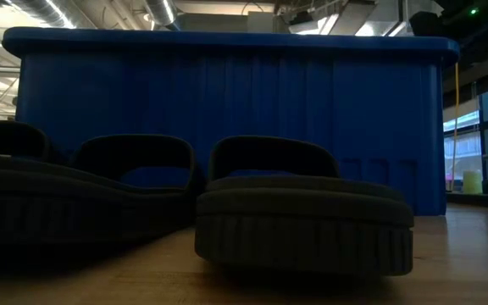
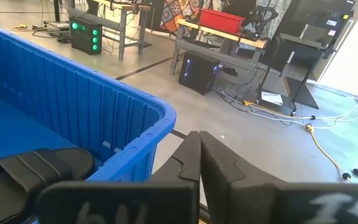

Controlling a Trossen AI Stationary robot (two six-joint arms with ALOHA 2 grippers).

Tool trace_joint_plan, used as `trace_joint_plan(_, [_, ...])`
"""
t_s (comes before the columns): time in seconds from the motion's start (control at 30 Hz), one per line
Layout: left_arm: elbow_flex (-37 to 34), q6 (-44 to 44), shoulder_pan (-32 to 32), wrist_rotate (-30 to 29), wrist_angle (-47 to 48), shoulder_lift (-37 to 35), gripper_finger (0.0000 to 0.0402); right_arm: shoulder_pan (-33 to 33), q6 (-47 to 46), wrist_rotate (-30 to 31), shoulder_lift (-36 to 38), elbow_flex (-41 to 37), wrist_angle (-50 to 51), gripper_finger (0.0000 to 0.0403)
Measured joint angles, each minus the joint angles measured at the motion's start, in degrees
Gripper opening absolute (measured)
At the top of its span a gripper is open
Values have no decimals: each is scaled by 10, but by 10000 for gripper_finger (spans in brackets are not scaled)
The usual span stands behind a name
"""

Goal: Pick and place slides into bin
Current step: Put the black slides into the blue organizer bin

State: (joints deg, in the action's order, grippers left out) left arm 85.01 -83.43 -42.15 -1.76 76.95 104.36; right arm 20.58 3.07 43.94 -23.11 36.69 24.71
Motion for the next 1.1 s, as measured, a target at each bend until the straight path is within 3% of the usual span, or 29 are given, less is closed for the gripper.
trace_joint_plan(0.23, [0, -2, 0, 11, 1, 0, 153, 0, 0, 0, 0, 0, 0, 25])
trace_joint_plan(0.43, [0, -6, 0, 106, 36, 0, 225, 0, 0, 0, 0, 0, 0, 15])
trace_joint_plan(0.73, [-16, -33, -31, 103, 62, 6, 233, 0, 0, 0, 0, 0, 0, 11])
trace_joint_plan(1.1, [-119, -47, -50, 100, 13, 8, 233, 0, 0, 0, 0, 0, 0, 7])
